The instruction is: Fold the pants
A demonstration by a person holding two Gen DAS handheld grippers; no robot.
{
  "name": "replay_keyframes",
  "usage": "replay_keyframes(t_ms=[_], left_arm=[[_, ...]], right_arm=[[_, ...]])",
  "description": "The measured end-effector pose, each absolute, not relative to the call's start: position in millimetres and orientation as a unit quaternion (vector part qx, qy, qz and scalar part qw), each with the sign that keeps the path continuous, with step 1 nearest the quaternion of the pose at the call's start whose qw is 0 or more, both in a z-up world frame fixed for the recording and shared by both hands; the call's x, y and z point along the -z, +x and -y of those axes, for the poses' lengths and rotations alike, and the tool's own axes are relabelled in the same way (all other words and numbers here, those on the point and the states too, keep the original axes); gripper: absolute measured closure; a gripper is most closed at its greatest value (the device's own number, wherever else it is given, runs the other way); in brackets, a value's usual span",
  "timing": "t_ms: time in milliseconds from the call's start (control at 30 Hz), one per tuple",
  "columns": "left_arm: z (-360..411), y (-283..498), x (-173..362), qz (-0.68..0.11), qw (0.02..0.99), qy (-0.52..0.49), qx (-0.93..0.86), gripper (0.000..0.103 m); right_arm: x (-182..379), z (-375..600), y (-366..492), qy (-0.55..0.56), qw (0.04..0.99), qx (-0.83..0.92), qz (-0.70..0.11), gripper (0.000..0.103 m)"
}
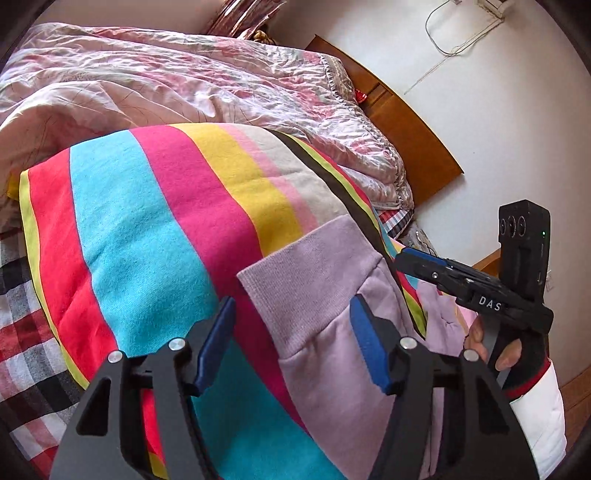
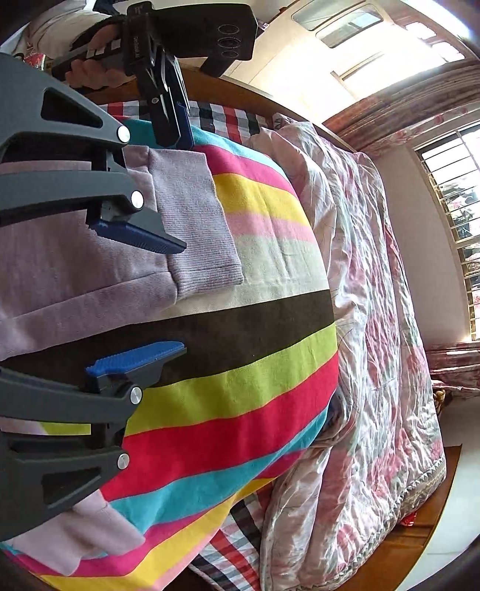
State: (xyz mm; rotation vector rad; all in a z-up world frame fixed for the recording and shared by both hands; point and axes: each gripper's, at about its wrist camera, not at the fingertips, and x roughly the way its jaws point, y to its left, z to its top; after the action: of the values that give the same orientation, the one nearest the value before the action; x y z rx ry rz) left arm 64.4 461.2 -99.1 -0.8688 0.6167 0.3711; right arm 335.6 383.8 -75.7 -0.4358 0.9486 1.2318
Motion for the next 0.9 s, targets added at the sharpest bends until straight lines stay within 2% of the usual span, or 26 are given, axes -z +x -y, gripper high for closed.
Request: replay_keyframes(t_ms=[100,167,300,333,367,433,567,667,833,900], left_arm=[[-459.5,67.6,105.3,-0.296,0.842,-0.412,-0.181,0.040],[-454.5,71.6,107.1,-0.304,0.843,-0.400,-0.192,0.039],[-450.8,73.9,114.5,-0.301,0.838,-0.403,-0.209,0.040],[-448.8,73.3,114.6,-0.298,0.839,-0.402,-0.215,0.043],[-448.1,74.3,114.7,-0.296,0.839,-0.398,-0.223,0.066],[-449.4,71.9,113.6,-0.290,0.839,-0.407,-0.214,0.096],[-449.3,53.1,87.9,-0.246,0.855,-0.402,-0.217,0.098],[-450.5,49.6,77.1,-0.248,0.862,-0.383,-0.222,0.098],[-457.4,61.7,107.0,-0.291,0.846,-0.381,-0.232,0.097],[-460.1,60.0,112.5,-0.288,0.843,-0.386,-0.239,0.093]], right_arm=[[87.7,-401.2,332.5,-0.212,0.678,-0.559,-0.428,0.060],[96.1,-405.9,328.0,-0.224,0.671,-0.563,-0.428,0.068],[100.9,-402.4,328.8,-0.215,0.673,-0.565,-0.427,0.072],[100.7,-401.3,327.4,-0.215,0.675,-0.565,-0.423,0.076],[99.5,-400.8,323.6,-0.220,0.678,-0.565,-0.415,0.082],[94.8,-399.7,314.5,-0.233,0.689,-0.562,-0.394,0.086],[72.6,-399.8,300.8,-0.220,0.705,-0.572,-0.358,0.089],[69.7,-414.0,289.3,-0.241,0.705,-0.571,-0.345,0.089],[96.8,-422.8,299.8,-0.242,0.713,-0.543,-0.372,0.089],[97.8,-422.0,303.8,-0.225,0.715,-0.539,-0.385,0.087]])
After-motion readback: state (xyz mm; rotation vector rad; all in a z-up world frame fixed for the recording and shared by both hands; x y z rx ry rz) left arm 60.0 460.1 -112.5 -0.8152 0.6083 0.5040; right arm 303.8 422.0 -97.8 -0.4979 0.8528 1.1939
